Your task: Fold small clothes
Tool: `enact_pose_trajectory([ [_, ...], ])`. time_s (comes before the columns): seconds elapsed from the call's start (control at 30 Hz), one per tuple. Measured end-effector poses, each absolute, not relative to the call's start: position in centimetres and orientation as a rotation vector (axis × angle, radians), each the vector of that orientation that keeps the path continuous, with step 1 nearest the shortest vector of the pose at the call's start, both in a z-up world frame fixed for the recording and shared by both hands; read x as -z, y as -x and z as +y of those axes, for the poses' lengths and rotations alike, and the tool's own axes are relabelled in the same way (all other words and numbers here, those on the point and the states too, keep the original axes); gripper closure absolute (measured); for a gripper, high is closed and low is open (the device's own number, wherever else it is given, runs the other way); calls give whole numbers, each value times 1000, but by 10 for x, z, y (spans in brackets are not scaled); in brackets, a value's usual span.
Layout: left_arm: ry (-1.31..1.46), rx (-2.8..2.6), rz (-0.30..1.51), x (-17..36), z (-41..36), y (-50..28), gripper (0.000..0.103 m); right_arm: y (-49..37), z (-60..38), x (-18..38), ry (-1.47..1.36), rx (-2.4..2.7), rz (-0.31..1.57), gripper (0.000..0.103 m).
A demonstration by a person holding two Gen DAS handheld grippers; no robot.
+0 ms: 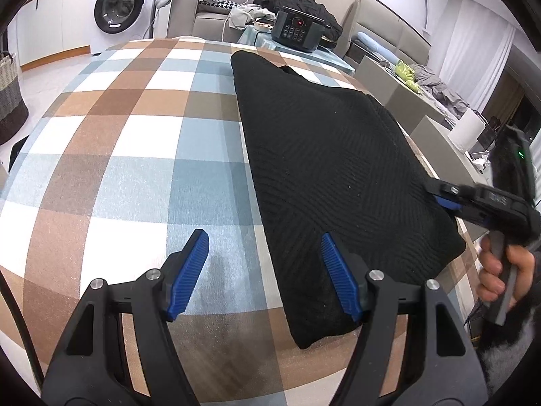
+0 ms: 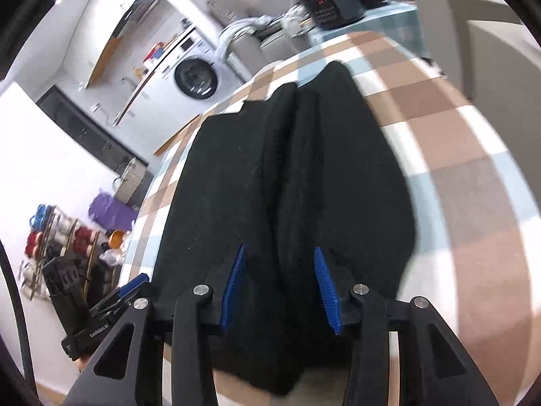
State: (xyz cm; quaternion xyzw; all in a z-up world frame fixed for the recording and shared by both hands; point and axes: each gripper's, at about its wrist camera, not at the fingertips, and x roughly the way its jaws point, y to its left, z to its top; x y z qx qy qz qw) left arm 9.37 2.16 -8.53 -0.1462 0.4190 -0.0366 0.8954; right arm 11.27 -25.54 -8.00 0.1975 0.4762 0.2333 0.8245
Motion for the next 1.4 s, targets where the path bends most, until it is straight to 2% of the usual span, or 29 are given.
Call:
enact_pose_trajectory([
  [0.13, 304, 72, 863, 84, 21, -96, 36, -142, -236, 90, -361, -521, 1024, 62],
  [0.17, 305, 70, 862, 83, 21, -96, 36, -147, -230, 89, -328, -516, 1021, 72],
  [0.2, 309, 70, 858, 82, 21, -97, 36, -149, -225, 86, -295, -518, 1015, 88],
  [0.3, 319, 79, 844, 76, 20, -95, 36, -134, -211, 46, -175, -533, 886, 93],
  [0.37, 319, 92, 834, 72, 18, -94, 36, -123, -212, 20, -118, -505, 802, 93],
  [0.43, 316, 100, 830, 70, 16, -95, 36, -123, -215, 17, -50, -407, 787, 93],
  [0.57, 324, 108, 853, 76, 12, -101, 36, -149, -240, 70, -131, -303, 1006, 92],
  [0.63, 332, 120, 858, 78, 10, -104, 36, -148, -248, 75, -188, -315, 1011, 88],
  [0.67, 339, 126, 861, 79, 9, -107, 36, -146, -251, 73, -197, -312, 1001, 82],
  [0.7, 353, 137, 864, 80, 8, -111, 36, -144, -255, 71, -205, -305, 988, 72],
  [0.73, 364, 147, 869, 82, 8, -116, 36, -141, -258, 70, -218, -303, 976, 69],
  [0.93, 445, 161, 903, 97, 2, -153, 37, -127, -273, 71, -330, -361, 979, 68],
  [0.97, 451, 164, 902, 98, 0, -159, 39, -124, -275, 73, -343, -367, 981, 68],
  [1.03, 478, 166, 906, 100, -2, -170, 61, -121, -275, 79, -359, -371, 990, 68],
  [1.07, 497, 155, 908, 103, -2, -176, 66, -120, -276, 81, -369, -376, 987, 68],
  [1.1, 505, 146, 906, 103, -1, -178, 85, -120, -276, 82, -374, -379, 984, 68],
  [1.13, 521, 170, 905, 104, 0, -181, 92, -120, -276, 82, -379, -383, 983, 68],
  [1.4, 489, 75, 839, 89, 38, -151, 95, -114, -241, 86, -395, -483, 1033, 69],
])
